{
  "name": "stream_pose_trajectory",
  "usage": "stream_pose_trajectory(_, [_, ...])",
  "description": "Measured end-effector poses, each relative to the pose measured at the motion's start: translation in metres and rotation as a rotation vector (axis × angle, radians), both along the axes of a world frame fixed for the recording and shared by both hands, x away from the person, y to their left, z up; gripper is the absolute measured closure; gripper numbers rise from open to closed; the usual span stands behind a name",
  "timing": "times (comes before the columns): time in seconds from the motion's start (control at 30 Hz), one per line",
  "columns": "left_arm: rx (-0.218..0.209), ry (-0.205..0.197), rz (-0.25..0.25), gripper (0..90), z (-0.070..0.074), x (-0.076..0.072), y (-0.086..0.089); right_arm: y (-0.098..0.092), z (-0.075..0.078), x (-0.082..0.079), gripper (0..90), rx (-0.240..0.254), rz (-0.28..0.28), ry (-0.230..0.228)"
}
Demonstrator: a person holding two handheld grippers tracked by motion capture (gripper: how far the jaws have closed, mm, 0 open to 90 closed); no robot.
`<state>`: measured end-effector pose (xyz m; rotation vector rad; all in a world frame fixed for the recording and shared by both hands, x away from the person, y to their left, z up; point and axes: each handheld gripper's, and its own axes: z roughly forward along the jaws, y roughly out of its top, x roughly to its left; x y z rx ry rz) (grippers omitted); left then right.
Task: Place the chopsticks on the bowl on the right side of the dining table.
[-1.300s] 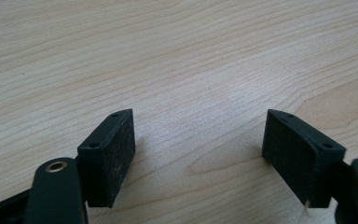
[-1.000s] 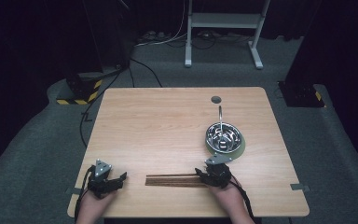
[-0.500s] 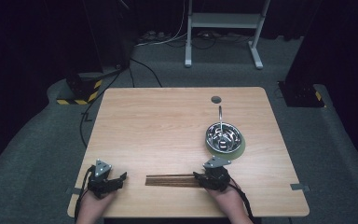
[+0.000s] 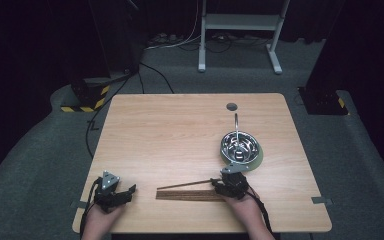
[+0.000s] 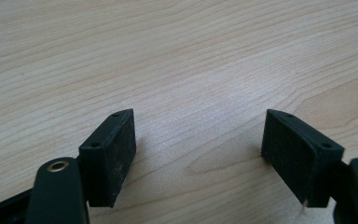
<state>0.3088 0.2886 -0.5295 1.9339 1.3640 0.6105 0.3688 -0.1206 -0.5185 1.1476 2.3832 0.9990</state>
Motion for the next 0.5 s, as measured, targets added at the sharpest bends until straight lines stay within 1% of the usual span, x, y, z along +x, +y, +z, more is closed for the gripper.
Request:
stream_pose_trajectory(0.27, [0.001, -0.001, 0.001, 26.1, 0.0, -0.0002, -0.0001, -0.0048, 0.0004, 0.0005, 50.9, -0.018, -0.008, -0.009])
stream_pose_trajectory(0.37, [-0.001, 0.0, 0.002, 26.1, -0.0001, -0.0002, -0.0002, -0.0057, 0.0005, 0.0009, 53.0, -0.028, 0.001, -0.018])
stream_pose_trajectory(0.4, [0.0, 0.0, 0.002, 26.1, 0.0, -0.0002, -0.0001, -0.0058, 0.0005, 0.0011, 53.6, -0.023, -0.004, -0.012])
stream_pose_trajectory(0.5, [0.0, 0.0, 0.002, 26.1, 0.0, -0.0002, -0.0001, -0.0065, 0.0007, 0.0024, 55.9, -0.023, -0.011, -0.012])
